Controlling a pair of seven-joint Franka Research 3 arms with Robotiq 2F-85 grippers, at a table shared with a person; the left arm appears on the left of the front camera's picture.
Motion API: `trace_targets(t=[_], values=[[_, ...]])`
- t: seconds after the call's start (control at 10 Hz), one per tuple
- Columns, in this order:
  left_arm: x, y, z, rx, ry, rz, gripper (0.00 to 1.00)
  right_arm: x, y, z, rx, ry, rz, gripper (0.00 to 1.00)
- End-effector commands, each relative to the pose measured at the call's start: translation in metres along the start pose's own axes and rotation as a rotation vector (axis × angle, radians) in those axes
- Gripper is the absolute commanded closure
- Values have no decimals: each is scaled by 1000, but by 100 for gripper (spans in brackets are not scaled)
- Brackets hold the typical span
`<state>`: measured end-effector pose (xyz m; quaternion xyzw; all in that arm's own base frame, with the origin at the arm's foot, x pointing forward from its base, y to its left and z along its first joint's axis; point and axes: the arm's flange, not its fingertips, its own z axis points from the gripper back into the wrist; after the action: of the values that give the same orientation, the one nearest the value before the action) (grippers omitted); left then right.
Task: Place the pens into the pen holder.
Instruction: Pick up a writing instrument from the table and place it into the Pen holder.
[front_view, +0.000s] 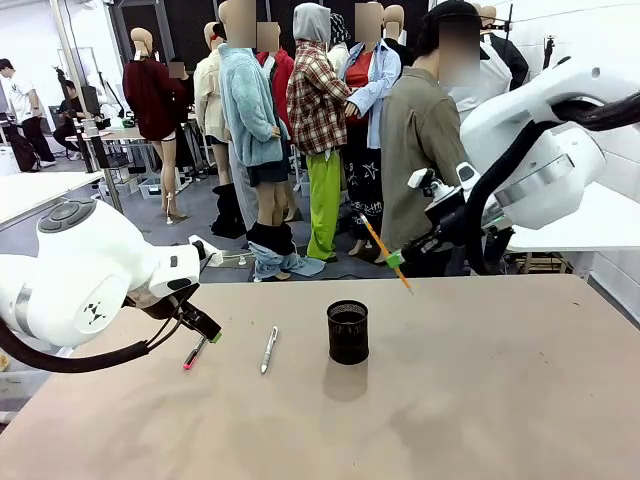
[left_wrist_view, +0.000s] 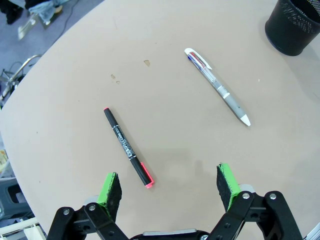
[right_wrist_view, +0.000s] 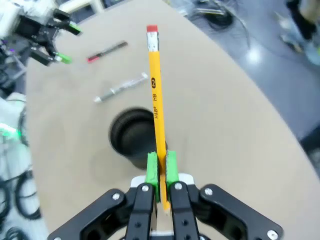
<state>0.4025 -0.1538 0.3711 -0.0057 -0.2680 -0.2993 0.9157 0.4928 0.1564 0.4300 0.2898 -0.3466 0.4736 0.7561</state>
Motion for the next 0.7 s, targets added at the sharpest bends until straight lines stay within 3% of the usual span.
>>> trace_targets(t=[0.0,0.2,0.6], values=[[-1,2,0,-1,-1,7,0,-9,-10,-24,118,-86,27,100],[-1,2,0,-1,-1,7,0,7,-8,-51,173,-163,70,100],[-1,2,0,-1,-1,7,0,13,-2,-88,206,-155,94,100]])
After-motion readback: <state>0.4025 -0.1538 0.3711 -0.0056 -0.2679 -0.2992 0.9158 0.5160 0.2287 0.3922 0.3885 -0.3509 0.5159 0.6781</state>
